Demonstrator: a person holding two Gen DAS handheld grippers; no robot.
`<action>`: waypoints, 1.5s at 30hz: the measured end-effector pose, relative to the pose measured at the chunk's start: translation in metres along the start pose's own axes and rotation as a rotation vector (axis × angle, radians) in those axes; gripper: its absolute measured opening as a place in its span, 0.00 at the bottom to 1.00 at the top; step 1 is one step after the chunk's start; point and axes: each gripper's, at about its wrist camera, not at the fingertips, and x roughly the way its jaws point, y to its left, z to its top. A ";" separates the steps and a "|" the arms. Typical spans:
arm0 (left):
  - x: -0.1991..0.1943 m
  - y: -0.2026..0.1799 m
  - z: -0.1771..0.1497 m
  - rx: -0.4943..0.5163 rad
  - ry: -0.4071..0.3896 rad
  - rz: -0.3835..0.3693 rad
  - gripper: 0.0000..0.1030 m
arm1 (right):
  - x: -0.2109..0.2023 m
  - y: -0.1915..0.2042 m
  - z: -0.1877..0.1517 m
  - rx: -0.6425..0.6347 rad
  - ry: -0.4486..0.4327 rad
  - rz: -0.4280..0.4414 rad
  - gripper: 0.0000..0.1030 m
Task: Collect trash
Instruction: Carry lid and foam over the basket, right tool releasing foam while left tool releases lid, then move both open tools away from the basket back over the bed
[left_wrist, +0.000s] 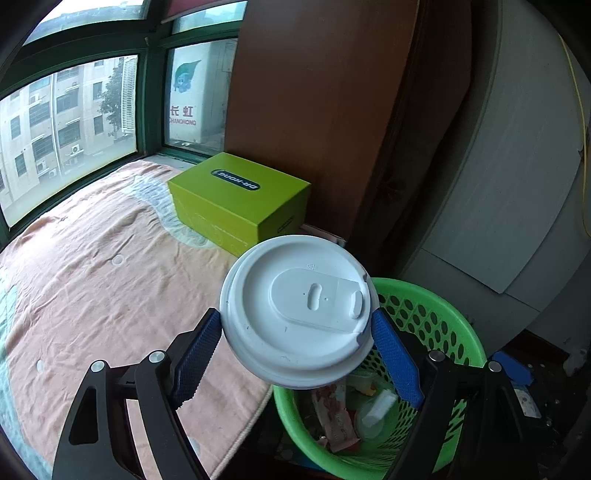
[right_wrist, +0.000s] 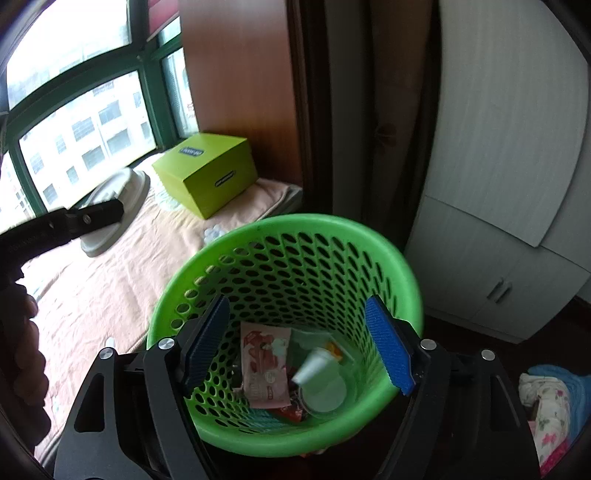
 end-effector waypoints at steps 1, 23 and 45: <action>0.002 -0.003 0.000 0.004 0.004 -0.004 0.77 | -0.002 -0.003 0.001 0.004 -0.006 -0.004 0.75; 0.017 -0.039 -0.001 0.036 0.049 -0.047 0.83 | -0.025 -0.033 0.000 0.062 -0.065 -0.048 0.78; -0.024 0.000 -0.005 0.024 -0.021 0.102 0.91 | -0.020 0.004 0.006 -0.003 -0.062 0.025 0.87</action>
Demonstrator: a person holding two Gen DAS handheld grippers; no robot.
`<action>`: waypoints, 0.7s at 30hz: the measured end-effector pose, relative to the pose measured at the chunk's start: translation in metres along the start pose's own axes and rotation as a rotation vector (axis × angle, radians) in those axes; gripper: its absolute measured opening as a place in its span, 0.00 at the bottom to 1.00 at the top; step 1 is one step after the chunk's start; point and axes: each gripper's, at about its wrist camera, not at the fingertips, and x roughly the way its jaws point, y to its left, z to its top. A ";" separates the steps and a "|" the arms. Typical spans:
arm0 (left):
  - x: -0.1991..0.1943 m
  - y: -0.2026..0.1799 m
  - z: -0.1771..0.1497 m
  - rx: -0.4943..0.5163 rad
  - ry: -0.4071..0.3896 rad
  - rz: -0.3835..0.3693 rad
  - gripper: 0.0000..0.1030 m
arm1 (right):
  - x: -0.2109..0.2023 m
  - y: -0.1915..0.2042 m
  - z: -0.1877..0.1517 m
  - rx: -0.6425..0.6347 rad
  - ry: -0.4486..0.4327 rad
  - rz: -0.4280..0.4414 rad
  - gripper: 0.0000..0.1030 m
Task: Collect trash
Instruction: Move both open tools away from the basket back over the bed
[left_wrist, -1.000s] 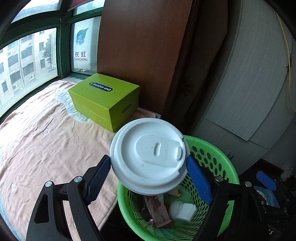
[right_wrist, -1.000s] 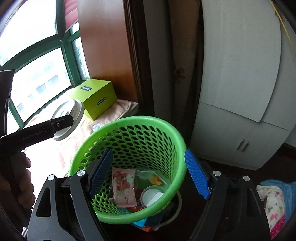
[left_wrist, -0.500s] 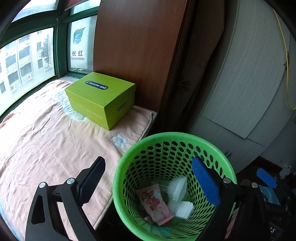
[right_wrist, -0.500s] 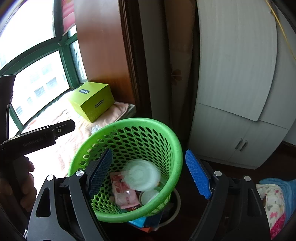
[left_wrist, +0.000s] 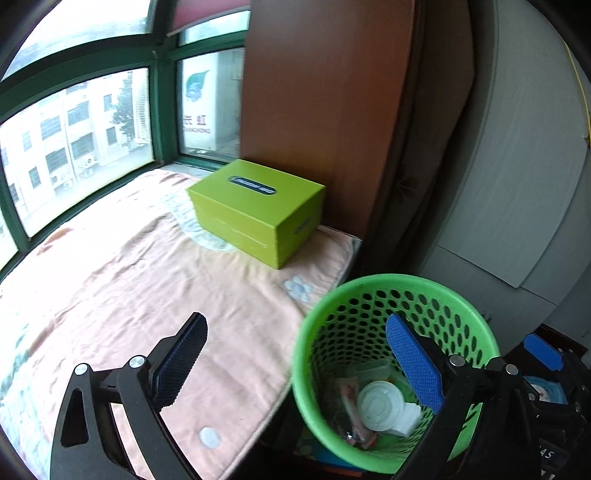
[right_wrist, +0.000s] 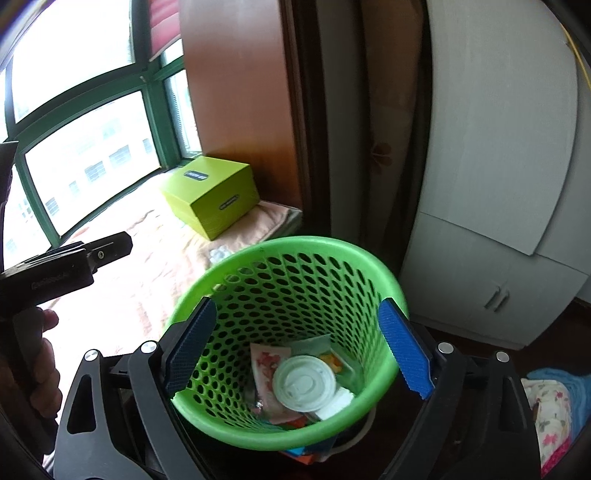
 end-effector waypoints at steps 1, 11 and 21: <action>-0.002 0.003 0.000 -0.003 -0.001 0.005 0.91 | 0.000 0.004 0.001 -0.006 -0.002 0.005 0.88; -0.023 0.044 -0.007 -0.061 -0.028 0.108 0.92 | 0.006 0.039 0.013 -0.056 -0.014 0.063 0.93; -0.047 0.097 -0.020 -0.140 -0.043 0.248 0.93 | 0.017 0.088 0.020 -0.128 -0.020 0.145 0.94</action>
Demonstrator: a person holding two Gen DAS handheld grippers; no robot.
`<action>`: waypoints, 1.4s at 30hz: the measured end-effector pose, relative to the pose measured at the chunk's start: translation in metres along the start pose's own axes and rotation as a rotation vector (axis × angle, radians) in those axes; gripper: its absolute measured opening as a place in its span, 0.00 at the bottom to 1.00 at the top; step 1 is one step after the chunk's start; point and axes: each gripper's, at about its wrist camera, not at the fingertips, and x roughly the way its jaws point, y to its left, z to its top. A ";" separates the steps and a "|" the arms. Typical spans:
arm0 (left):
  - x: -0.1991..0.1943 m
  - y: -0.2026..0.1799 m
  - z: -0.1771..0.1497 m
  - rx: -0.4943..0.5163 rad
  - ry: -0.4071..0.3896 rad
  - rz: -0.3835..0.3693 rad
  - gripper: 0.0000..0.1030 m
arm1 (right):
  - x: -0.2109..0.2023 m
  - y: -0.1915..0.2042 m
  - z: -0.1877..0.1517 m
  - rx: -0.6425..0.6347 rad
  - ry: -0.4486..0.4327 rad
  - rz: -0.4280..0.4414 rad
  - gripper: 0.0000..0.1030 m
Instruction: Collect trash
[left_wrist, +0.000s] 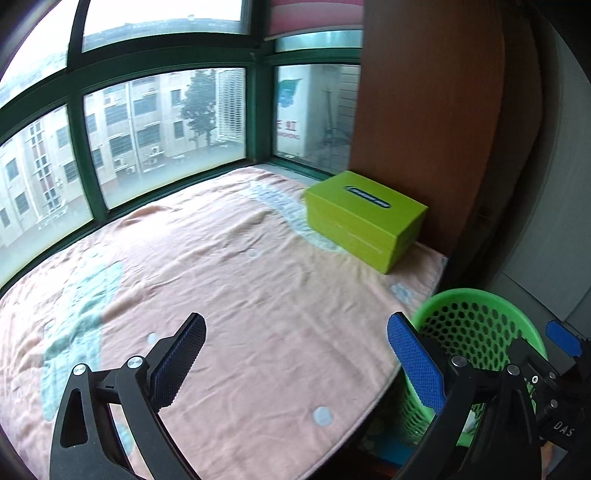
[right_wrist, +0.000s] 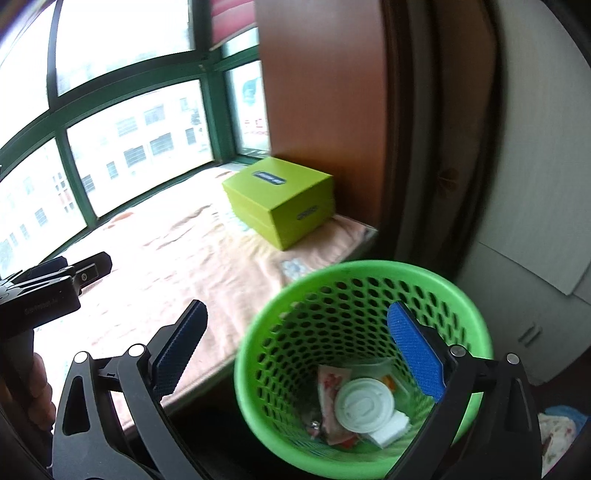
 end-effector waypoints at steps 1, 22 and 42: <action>-0.002 0.006 0.000 -0.009 -0.002 0.018 0.93 | 0.002 0.006 0.001 -0.009 -0.002 0.009 0.94; -0.028 0.099 -0.019 -0.152 0.001 0.205 0.93 | 0.015 0.085 0.023 -0.103 -0.047 0.154 0.94; -0.047 0.126 -0.032 -0.208 -0.004 0.264 0.93 | 0.012 0.103 0.022 -0.126 -0.058 0.185 0.95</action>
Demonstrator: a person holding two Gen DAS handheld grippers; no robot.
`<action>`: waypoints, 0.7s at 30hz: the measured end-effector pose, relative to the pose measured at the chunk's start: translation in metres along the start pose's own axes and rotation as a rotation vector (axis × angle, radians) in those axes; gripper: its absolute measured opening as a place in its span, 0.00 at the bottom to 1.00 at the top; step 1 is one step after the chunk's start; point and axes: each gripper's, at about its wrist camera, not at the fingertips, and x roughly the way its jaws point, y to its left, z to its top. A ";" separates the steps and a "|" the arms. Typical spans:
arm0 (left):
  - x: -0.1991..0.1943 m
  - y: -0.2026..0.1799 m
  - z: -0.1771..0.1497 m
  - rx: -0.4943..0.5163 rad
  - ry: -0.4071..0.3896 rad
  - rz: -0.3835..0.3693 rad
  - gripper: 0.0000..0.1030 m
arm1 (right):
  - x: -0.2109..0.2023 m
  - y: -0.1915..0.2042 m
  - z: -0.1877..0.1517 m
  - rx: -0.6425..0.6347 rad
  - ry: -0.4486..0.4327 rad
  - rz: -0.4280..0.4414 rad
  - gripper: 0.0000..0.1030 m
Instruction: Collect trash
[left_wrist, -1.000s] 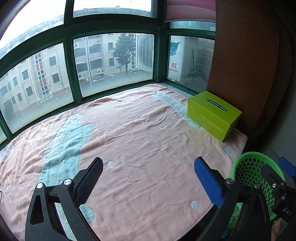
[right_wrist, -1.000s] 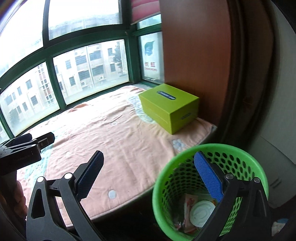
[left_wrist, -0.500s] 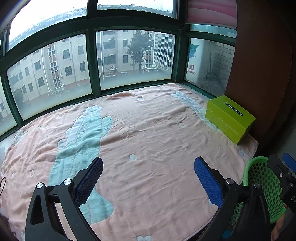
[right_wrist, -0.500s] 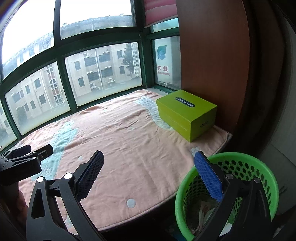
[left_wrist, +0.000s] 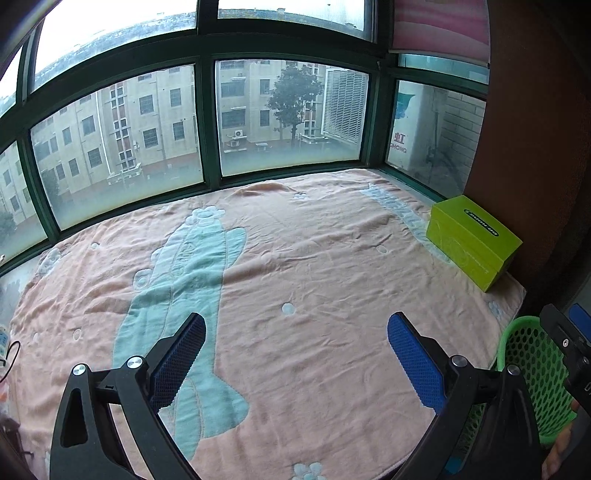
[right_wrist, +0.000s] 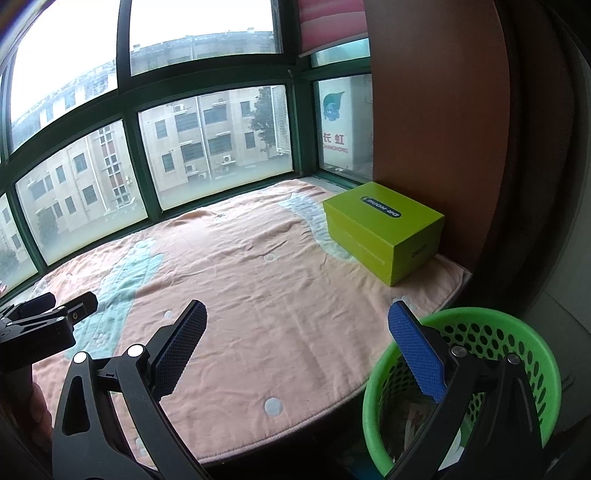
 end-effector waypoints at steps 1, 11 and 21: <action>0.000 0.001 0.000 -0.002 0.000 0.000 0.93 | 0.001 0.000 0.000 0.000 0.001 0.003 0.95; -0.001 0.004 -0.001 -0.009 0.000 0.010 0.93 | 0.002 0.003 -0.001 -0.004 0.006 0.006 0.95; -0.001 0.004 -0.002 -0.014 0.003 0.012 0.93 | 0.001 0.003 -0.002 -0.001 0.008 0.006 0.95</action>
